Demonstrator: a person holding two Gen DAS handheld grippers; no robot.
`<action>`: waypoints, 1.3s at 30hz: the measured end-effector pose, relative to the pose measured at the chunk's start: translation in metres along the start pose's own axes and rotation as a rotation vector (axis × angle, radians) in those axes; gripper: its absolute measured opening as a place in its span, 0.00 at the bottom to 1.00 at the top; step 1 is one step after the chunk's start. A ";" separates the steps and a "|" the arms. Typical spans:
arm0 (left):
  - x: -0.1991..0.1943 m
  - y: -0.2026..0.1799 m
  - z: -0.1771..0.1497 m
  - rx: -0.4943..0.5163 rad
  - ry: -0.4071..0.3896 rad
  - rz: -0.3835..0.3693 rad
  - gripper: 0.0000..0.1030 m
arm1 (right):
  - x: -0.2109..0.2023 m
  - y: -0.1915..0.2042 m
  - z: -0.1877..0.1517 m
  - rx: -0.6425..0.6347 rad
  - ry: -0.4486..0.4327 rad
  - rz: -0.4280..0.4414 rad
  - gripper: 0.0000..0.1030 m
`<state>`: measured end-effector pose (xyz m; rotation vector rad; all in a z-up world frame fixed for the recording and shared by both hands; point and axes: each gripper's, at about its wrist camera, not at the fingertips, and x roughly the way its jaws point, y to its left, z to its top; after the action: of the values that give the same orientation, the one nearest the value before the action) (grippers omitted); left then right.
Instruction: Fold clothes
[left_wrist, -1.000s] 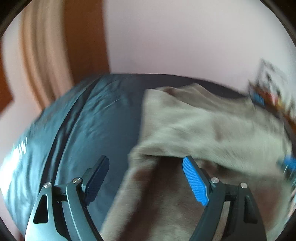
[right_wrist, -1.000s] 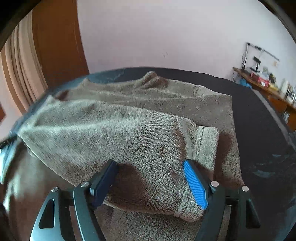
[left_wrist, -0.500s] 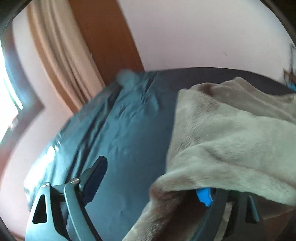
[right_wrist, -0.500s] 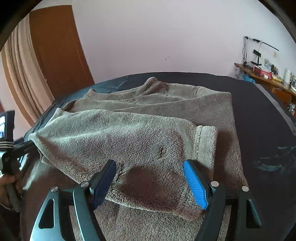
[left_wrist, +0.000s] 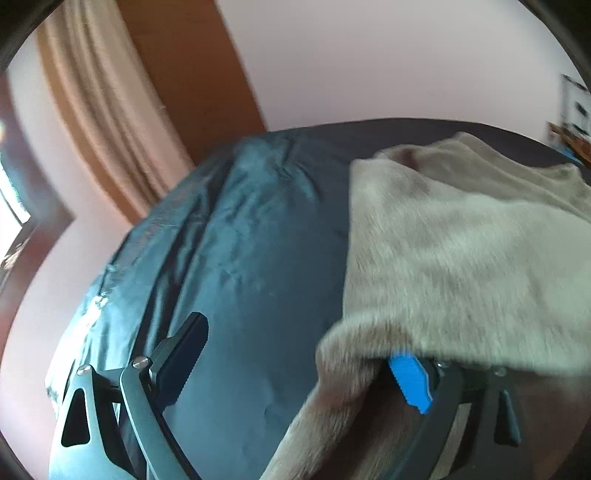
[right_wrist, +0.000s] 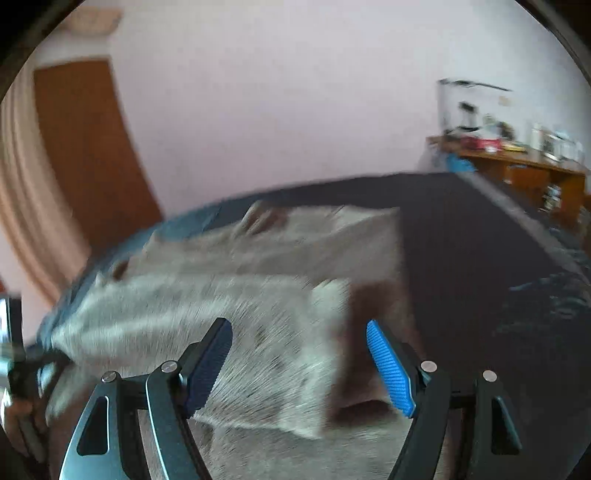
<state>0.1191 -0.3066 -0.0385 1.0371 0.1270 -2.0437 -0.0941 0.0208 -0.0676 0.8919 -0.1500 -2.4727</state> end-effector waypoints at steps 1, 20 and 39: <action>-0.006 0.005 -0.004 0.012 -0.009 -0.022 0.92 | -0.006 -0.008 0.003 0.032 -0.025 -0.009 0.75; -0.023 -0.053 0.033 0.139 -0.032 -0.342 0.96 | 0.042 0.043 -0.016 -0.221 0.212 0.086 0.77; 0.023 -0.062 0.030 0.115 0.026 -0.402 1.00 | 0.058 0.069 -0.029 -0.425 0.270 -0.027 0.99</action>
<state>0.0493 -0.2928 -0.0514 1.1839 0.2505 -2.4219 -0.0851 -0.0659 -0.1051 1.0230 0.4643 -2.2510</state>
